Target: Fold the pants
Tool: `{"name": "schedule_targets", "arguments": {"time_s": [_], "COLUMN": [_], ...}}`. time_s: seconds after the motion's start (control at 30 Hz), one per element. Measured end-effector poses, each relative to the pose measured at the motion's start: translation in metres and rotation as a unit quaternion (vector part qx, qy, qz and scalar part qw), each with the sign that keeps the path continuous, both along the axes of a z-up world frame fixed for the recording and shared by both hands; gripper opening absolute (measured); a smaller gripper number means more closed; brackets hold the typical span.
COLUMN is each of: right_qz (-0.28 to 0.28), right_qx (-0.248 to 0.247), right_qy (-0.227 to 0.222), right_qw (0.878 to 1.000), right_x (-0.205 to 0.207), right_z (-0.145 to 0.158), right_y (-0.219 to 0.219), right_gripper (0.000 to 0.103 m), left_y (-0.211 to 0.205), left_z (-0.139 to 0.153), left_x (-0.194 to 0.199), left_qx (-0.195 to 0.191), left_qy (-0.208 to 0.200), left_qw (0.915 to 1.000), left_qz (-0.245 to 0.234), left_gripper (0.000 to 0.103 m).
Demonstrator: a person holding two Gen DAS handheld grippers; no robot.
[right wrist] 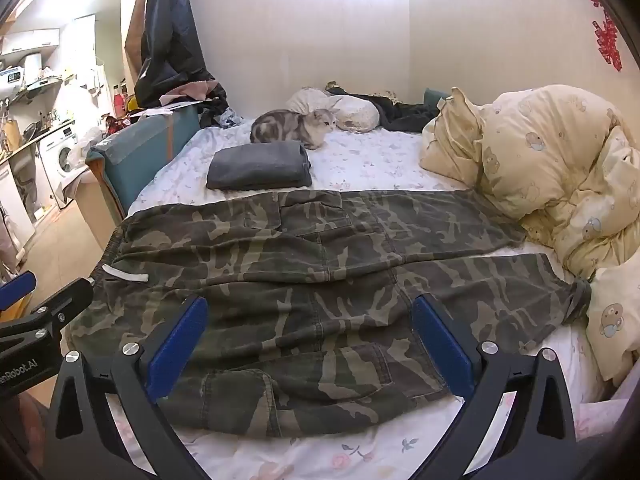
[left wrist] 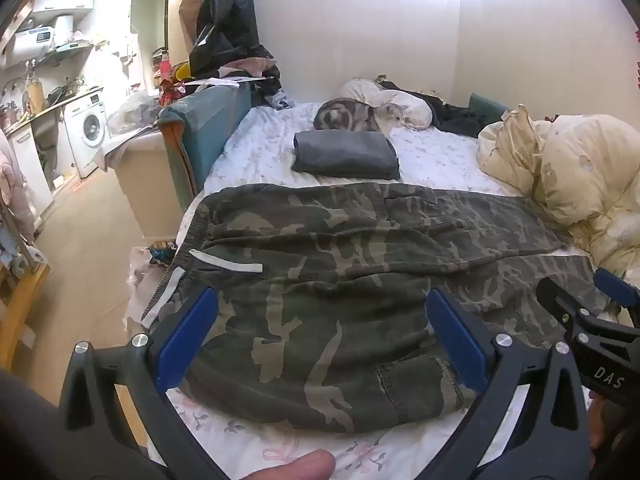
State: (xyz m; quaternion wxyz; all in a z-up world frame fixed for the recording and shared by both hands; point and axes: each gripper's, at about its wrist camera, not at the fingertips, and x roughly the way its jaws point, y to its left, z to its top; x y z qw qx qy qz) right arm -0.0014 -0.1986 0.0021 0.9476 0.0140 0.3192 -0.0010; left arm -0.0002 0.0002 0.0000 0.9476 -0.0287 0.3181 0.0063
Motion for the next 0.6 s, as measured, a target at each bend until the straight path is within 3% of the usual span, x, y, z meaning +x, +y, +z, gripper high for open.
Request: {"name": "schedule_targets", "arguments": {"time_s": [0.6], "right_qz": [-0.001], "right_qx": [0.0], "right_qy": [0.0], "right_qw": [1.0], "right_x": [-0.0004], "right_z": [0.0007], "right_y": [-0.0004], "right_gripper": [0.103], "left_y": [-0.0001], "left_z": [0.0001], "left_x": [-0.0002], "left_qx": [0.004], "left_qy": [-0.003], "left_qw": [1.0], "left_qz": [0.001], "left_gripper": [0.103]}}
